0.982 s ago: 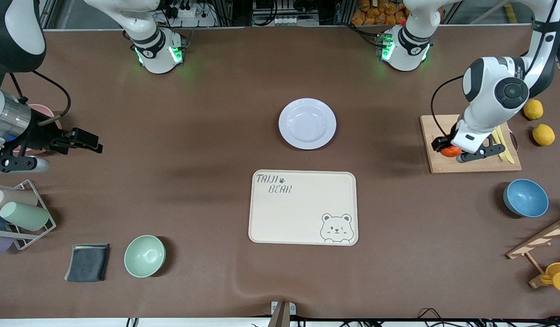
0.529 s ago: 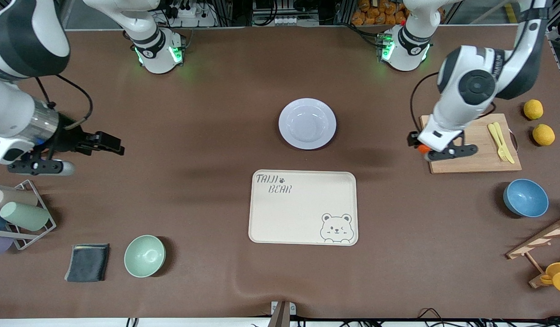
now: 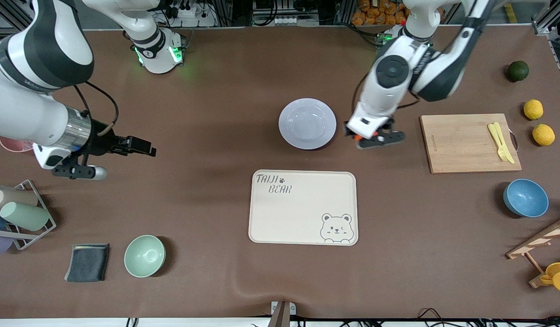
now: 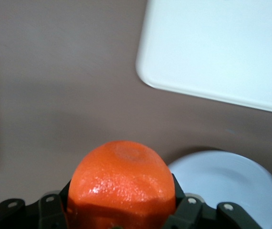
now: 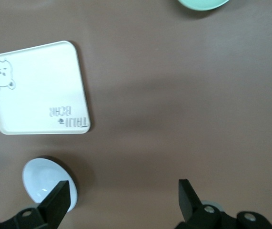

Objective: Place orange and plate with both arms
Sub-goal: 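Carry the orange to the plate while the right gripper approaches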

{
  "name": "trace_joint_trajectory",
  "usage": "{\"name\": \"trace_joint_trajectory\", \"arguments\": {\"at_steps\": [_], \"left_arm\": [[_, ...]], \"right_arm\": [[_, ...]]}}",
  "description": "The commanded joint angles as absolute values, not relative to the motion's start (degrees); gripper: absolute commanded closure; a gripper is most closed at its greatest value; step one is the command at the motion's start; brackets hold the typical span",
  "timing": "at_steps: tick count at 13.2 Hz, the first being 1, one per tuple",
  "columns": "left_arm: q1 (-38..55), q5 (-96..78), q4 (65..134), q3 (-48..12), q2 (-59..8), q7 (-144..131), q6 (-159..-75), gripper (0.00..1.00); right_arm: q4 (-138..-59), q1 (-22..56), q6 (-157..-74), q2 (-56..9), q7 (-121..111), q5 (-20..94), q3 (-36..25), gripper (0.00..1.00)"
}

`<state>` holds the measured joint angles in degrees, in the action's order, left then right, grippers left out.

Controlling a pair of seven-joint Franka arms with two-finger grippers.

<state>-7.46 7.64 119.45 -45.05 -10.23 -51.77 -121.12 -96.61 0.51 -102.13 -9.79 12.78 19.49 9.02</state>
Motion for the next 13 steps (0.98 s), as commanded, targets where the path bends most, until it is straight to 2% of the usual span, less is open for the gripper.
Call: {"name": "trace_joint_trajectory", "arguments": {"at_steps": [1,4,6,10,13], "left_arm": [[0.06,10.35,111.82,-44.83,-21.23,-61.41,-119.53,0.98],[5.87,16.24,105.49,-44.47,-30.65,-70.54,-119.53,0.98],[7.38,20.89,104.50,-44.47,-34.87,-74.78,-119.62,0.98],[7.56,23.11,104.41,-44.47,-39.63,-77.95,-120.23,0.98],[9.05,24.17,104.33,-43.78,-40.96,-78.57,-120.59,0.98]], "right_arm": [[-102.55,2.63,-107.64,-8.44,13.71,23.55,8.96,0.00],[-110.63,5.09,-116.25,-6.33,14.41,30.73,8.96,0.00],[-115.64,7.11,-122.75,-5.54,14.41,37.41,9.05,0.00],[-118.91,8.00,-125.33,-5.36,11.36,46.46,8.97,0.00],[-125.31,8.17,-129.72,-5.36,-3.55,59.36,9.05,0.00]]}}
